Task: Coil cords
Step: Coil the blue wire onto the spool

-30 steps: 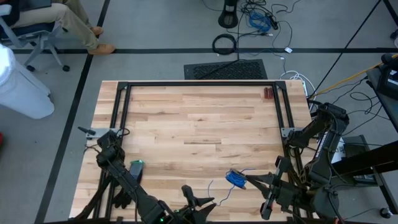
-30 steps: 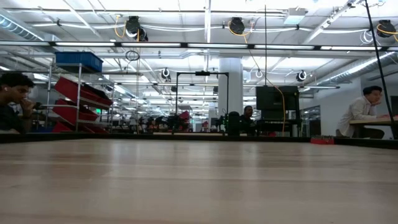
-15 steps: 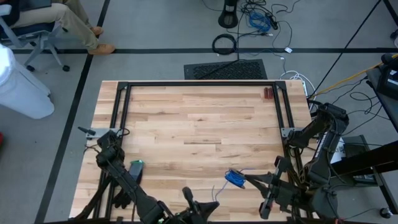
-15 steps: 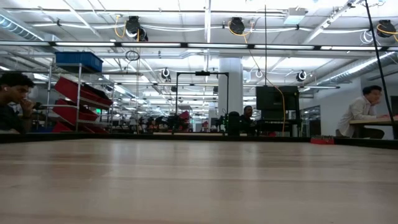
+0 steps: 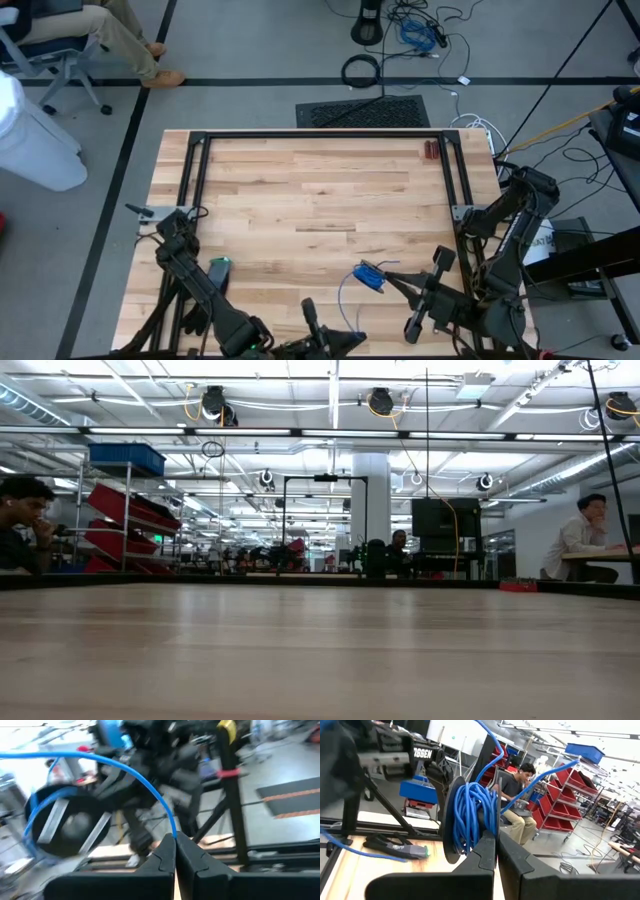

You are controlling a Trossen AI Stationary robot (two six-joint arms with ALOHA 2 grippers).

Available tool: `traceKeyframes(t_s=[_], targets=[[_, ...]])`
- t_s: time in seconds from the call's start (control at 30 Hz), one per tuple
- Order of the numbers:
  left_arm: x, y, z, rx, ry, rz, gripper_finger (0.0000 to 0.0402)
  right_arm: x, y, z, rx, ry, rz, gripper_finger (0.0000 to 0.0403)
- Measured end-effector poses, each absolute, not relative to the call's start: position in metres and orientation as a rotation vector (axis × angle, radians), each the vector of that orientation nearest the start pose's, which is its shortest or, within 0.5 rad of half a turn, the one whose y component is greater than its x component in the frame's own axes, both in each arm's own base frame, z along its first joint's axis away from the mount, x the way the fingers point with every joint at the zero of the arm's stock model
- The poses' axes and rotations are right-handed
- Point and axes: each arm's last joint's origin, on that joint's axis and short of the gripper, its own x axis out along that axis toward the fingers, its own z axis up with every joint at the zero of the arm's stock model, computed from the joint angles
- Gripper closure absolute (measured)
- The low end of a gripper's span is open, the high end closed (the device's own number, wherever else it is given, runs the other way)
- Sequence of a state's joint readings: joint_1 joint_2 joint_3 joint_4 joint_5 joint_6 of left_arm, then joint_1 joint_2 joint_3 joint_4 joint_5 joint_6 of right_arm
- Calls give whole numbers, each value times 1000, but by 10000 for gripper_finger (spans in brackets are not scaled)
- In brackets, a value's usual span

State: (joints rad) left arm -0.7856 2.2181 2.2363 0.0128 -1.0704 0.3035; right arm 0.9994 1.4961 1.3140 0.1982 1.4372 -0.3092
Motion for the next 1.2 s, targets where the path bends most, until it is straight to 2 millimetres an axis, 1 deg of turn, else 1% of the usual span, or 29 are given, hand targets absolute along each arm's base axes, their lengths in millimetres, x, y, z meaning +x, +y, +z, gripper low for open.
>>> traceKeyframes(t_s=[0.1,0.17,0.33,0.43,0.53,0.63,0.8,1.0,1.2], targets=[[375,-339,389,265,-8,197,401,203,255,381,-292,66,-448,403],[378,-338,391,258,-23,139,401,208,253,380,-296,69,-460,403],[395,-323,391,223,-37,46,401,217,248,377,-287,70,-452,403],[409,-316,381,204,-17,-30,401,221,248,375,-288,67,-419,403],[420,-314,363,198,49,-73,401,223,248,374,-292,68,-409,403],[424,-310,350,174,127,-53,401,223,248,375,-289,66,-408,403],[425,-300,338,152,225,113,401,219,252,375,-279,60,-390,403],[424,-299,339,158,216,192,401,217,253,377,-257,47,-384,403],[422,-302,339,158,215,185,395,216,254,377,-269,51,-392,403]])
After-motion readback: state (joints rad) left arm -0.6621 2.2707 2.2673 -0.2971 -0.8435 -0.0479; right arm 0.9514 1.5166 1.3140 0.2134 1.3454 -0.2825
